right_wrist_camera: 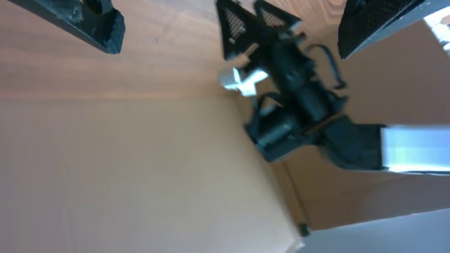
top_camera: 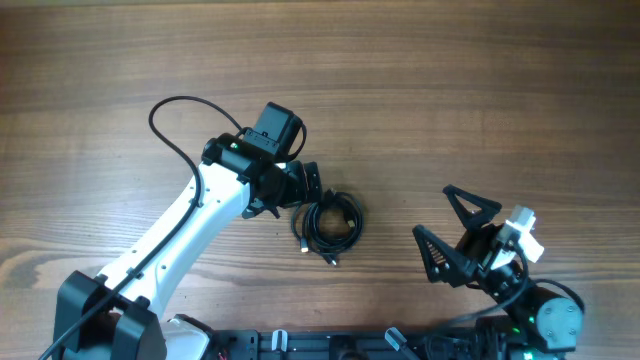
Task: Untangle cables
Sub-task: 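Raise the right gripper and bring it toward the cable coil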
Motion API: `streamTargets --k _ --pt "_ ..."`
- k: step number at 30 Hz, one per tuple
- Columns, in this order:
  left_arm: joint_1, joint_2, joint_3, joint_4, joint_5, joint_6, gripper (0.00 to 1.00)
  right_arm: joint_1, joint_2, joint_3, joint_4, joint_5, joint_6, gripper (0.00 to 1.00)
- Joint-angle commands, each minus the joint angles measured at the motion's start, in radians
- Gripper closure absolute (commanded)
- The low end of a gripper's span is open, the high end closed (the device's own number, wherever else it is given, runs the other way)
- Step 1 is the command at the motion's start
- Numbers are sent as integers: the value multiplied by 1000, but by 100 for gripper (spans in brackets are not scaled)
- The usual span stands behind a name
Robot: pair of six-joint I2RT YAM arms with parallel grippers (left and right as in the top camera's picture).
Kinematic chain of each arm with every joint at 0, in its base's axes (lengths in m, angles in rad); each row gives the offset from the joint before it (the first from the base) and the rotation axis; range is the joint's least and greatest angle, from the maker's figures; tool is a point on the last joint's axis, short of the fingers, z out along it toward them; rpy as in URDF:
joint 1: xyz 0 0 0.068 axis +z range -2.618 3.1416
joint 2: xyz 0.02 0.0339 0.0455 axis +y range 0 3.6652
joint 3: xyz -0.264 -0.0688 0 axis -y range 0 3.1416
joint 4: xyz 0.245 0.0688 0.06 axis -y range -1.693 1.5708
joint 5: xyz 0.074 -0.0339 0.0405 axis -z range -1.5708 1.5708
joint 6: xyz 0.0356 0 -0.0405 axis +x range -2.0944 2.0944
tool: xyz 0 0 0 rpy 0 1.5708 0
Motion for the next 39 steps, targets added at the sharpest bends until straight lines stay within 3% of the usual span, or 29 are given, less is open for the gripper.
streamTargets --k 1,3,5,9,13,19,27,29,31,34,37,39 --pt "4 5 -8 3 -13 -12 0 -4 0 158 -184 -50 -151 0" --pt "4 5 -8 3 -13 -12 0 -4 40 323 -496 -15 -306 0" --pt "4 5 -8 6 -13 -11 0 -4 105 418 -591 -1 -329 0" --pt "4 5 -8 6 -13 -11 0 -4 277 572 -589 -127 -137 0" --pt "4 5 -8 6 -13 -12 0 -4 383 602 -604 -271 -117 0" --pt "4 5 -8 6 -13 -12 0 -4 426 602 -657 -278 -107 0" --pt "4 5 -8 6 -13 -11 0 -4 426 601 -658 -271 243 0" --pt "4 5 -8 6 -13 -11 0 -4 426 600 -669 -277 209 0" --pt "4 5 -8 6 -13 -11 0 -4 426 600 -673 -279 143 10" --pt "4 5 -8 6 -13 -11 0 -4 451 603 -689 -287 97 12" --pt "4 5 -8 6 -13 -12 0 -4 568 652 -791 -254 -13 12" --pt "4 5 -8 6 -13 -11 0 0 702 768 -999 -61 -174 12"
